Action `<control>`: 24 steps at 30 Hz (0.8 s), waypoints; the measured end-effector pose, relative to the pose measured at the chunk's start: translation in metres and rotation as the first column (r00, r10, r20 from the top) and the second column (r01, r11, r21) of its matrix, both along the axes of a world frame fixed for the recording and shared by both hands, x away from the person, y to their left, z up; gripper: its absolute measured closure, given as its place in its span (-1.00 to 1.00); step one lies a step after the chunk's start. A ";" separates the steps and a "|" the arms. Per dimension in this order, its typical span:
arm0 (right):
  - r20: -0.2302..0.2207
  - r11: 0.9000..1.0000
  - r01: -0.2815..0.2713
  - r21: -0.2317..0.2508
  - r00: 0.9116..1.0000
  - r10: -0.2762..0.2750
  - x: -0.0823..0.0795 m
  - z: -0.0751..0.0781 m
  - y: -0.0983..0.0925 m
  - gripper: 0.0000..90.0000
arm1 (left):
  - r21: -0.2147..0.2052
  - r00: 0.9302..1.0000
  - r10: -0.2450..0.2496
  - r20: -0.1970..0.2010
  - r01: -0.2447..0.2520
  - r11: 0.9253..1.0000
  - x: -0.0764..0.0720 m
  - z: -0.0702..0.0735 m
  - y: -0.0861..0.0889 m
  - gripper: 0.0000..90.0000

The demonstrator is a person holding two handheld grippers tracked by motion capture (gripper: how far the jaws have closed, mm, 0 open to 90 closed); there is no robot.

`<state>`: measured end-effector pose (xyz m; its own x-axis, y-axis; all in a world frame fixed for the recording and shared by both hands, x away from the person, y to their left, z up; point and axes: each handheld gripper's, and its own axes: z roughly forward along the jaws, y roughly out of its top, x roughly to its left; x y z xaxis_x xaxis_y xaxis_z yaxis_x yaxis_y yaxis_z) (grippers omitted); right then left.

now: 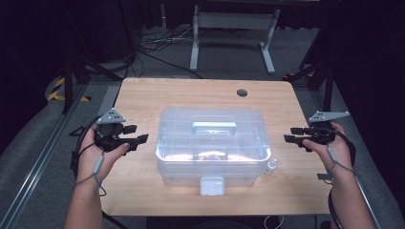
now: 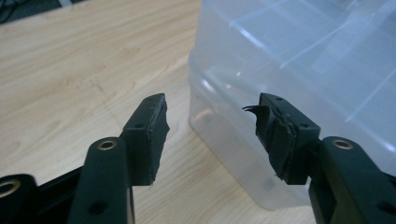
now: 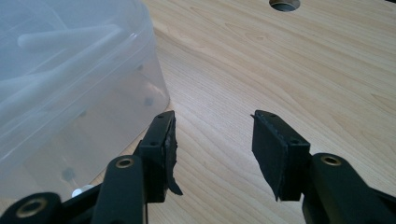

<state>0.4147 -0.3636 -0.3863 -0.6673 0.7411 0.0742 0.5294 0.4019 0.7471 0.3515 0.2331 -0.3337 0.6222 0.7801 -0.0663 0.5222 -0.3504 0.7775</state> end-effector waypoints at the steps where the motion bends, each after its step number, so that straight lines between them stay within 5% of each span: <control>1: 0.000 1.000 -0.001 0.004 1.000 0.001 0.000 0.000 -0.001 0.14 | -0.001 1.000 -0.007 0.006 0.007 1.000 0.000 0.002 -0.001 -0.04; 7: -0.012 1.000 0.012 0.012 1.000 -0.012 -0.002 -0.002 -0.002 0.11 | -0.055 0.995 -0.100 0.029 0.101 0.993 0.003 0.018 -0.016 -0.08; 12: -0.016 0.999 0.020 0.032 1.000 -0.019 -0.005 -0.001 -0.003 0.11 | -0.040 0.986 -0.160 0.050 0.162 0.986 0.007 0.030 -0.034 -0.08; 24: -0.031 0.999 0.031 0.032 0.999 -0.030 -0.010 -0.004 -0.005 0.09 | -0.020 0.975 -0.213 0.055 0.215 0.976 0.017 0.043 -0.060 -0.11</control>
